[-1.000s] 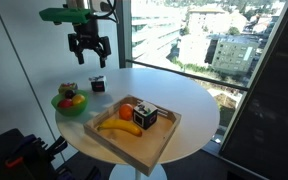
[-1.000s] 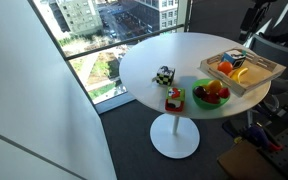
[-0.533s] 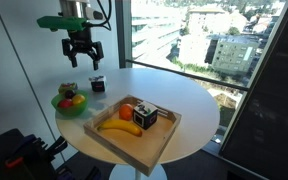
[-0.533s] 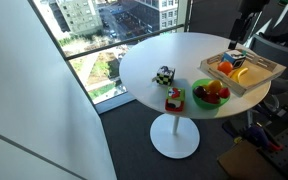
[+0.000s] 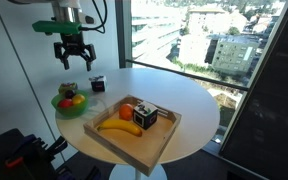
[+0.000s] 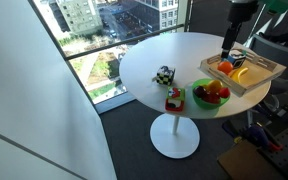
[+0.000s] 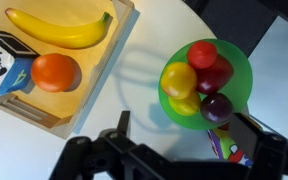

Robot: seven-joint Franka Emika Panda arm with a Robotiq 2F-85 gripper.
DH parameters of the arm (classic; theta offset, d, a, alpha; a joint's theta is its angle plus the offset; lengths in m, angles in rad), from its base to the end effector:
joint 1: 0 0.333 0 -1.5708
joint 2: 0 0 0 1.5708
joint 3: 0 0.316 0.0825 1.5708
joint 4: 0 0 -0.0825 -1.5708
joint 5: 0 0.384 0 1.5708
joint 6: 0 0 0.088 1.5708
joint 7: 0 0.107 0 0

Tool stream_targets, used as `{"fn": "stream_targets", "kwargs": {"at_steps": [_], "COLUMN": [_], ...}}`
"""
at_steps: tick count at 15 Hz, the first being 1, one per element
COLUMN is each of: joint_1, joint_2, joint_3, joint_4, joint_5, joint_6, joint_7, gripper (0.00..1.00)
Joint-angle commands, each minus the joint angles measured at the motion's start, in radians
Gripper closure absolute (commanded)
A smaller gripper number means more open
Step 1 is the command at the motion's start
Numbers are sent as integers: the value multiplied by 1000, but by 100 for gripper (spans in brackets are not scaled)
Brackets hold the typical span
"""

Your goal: Remove the plum from the green bowl and place it in the wooden tray

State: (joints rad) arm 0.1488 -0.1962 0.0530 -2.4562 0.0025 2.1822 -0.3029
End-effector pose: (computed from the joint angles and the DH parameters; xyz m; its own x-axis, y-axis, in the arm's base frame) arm 0.4385 0.0897 0.3649 0.8739 0.4801 -0.0769 0.4804 -0.8769 -0.0152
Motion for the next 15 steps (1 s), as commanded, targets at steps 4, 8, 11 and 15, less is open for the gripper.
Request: {"fn": "stream_targets", "kwargs": {"at_steps": [4,8,11,15], "joint_1": [22,27,21,21], "joint_2": [31,38,39,42], "joint_3": [23,27,31,32], "joint_4": [7,2,0,-2], "joint_5": [13,26,10,10], "joint_6": [66,89,75,75], "joint_7": [-101,-143,-117,-117], "gripper": [0,0,0,0]}}
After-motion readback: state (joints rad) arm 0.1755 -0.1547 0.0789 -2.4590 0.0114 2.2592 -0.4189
